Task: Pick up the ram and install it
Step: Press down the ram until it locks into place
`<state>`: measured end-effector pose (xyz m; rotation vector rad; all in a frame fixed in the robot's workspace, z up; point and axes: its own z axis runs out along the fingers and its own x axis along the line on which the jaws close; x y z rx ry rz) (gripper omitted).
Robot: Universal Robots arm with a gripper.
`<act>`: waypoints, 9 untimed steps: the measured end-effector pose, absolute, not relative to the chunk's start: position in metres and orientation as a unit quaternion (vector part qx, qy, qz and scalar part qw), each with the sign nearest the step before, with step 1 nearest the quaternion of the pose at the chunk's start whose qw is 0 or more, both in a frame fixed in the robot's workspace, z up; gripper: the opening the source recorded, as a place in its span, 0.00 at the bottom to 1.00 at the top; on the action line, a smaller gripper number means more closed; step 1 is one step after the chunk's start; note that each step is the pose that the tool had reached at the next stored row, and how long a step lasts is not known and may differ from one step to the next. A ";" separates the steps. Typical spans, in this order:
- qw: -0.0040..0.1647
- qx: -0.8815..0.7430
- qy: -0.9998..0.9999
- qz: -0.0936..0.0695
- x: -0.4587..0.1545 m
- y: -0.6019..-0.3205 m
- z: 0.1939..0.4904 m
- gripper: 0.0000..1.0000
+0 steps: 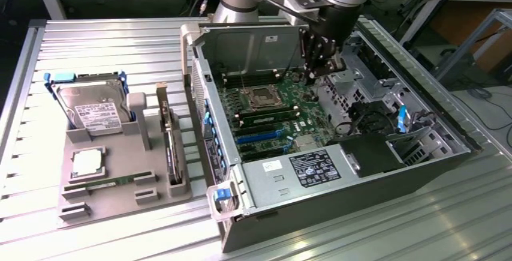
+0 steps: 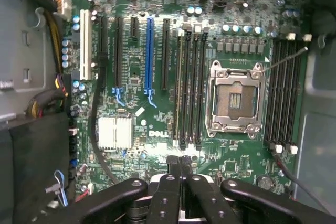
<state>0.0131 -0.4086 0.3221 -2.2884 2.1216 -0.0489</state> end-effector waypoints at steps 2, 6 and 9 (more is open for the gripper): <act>0.010 -0.732 0.681 -0.016 0.013 -0.409 0.322 0.10; 0.009 -0.692 0.722 -0.016 0.013 -0.409 0.322 0.10; 0.008 -0.654 0.756 -0.017 0.013 -0.409 0.321 0.10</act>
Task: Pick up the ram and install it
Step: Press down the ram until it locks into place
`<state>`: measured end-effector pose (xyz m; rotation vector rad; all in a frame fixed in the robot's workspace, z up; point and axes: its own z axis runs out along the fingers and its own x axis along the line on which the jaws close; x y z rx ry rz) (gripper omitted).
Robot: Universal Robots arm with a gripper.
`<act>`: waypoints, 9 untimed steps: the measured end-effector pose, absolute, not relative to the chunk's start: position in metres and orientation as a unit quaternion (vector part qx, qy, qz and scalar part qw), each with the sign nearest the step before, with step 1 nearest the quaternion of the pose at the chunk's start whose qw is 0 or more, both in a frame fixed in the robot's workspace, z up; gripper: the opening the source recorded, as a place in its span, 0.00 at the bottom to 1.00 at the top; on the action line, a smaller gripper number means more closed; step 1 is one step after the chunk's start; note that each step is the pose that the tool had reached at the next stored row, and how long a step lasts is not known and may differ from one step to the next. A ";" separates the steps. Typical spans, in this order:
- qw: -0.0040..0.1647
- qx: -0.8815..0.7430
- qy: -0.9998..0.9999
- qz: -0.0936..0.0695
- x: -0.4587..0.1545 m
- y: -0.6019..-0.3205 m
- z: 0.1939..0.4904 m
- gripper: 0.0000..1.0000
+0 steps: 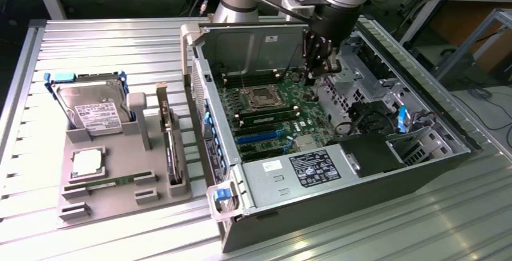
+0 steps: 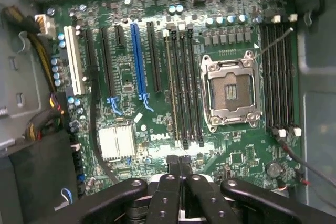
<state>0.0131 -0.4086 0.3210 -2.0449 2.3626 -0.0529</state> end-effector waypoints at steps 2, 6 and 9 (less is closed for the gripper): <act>0.008 -0.623 0.782 -0.017 0.013 -0.409 0.320 0.10; 0.007 -0.585 0.811 -0.018 0.013 -0.409 0.320 0.10; 0.006 -0.542 0.840 -0.018 0.013 -0.409 0.319 0.10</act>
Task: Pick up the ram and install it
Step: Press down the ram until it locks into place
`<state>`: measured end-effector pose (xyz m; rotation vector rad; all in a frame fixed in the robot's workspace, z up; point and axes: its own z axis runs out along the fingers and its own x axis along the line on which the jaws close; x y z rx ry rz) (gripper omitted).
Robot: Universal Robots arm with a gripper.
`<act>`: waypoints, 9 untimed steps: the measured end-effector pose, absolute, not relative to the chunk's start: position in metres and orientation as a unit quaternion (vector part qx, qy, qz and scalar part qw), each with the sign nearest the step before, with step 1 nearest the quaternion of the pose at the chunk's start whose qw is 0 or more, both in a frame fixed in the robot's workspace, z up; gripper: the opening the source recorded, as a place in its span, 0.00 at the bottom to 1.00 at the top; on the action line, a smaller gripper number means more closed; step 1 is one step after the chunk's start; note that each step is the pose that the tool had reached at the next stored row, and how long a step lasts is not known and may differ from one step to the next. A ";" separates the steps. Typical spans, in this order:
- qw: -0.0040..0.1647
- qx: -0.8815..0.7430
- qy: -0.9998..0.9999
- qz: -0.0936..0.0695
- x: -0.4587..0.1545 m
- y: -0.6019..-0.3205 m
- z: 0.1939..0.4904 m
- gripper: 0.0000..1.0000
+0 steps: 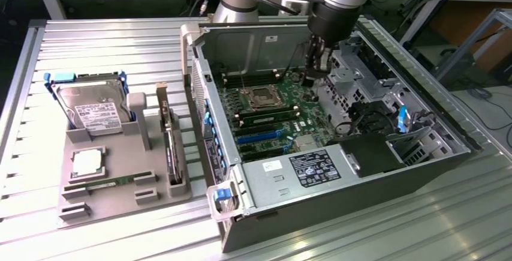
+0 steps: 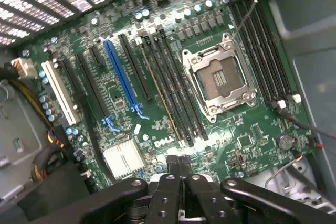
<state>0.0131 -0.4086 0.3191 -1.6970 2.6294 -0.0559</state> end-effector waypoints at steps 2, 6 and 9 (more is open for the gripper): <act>0.005 -0.521 0.853 -0.018 0.013 -0.409 0.319 0.10; 0.004 -0.464 0.886 -0.018 0.013 -0.409 0.318 0.10; 0.004 -0.435 0.900 -0.018 0.013 -0.409 0.318 0.10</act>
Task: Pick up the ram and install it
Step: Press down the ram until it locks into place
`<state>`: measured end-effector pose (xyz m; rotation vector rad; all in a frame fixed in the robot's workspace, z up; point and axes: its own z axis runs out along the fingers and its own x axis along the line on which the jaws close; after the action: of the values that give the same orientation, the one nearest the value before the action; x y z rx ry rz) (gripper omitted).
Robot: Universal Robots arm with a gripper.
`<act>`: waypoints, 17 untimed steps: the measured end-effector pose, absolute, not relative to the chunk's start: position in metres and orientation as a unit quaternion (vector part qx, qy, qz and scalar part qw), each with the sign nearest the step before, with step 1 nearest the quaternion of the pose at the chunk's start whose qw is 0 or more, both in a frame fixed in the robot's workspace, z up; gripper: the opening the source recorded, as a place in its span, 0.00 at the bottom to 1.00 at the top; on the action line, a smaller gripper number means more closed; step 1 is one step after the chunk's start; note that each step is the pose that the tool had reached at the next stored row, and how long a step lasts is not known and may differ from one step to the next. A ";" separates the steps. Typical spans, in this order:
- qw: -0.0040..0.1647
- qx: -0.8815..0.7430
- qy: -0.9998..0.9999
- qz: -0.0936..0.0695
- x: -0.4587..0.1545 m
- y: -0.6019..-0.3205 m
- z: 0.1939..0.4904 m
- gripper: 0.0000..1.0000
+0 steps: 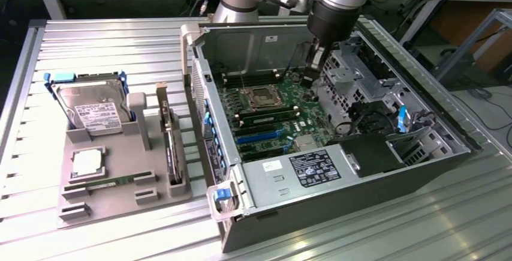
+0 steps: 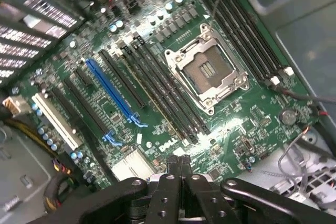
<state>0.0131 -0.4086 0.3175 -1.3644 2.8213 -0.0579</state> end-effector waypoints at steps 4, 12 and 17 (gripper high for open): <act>0.003 -0.392 0.920 -0.019 0.013 -0.409 0.317 0.10; 0.001 -0.313 0.950 -0.018 0.013 -0.409 0.316 0.10; 0.000 -0.235 0.972 -0.017 0.013 -0.409 0.315 0.10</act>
<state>0.0131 -0.4086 0.3152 -0.7377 3.0526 -0.0531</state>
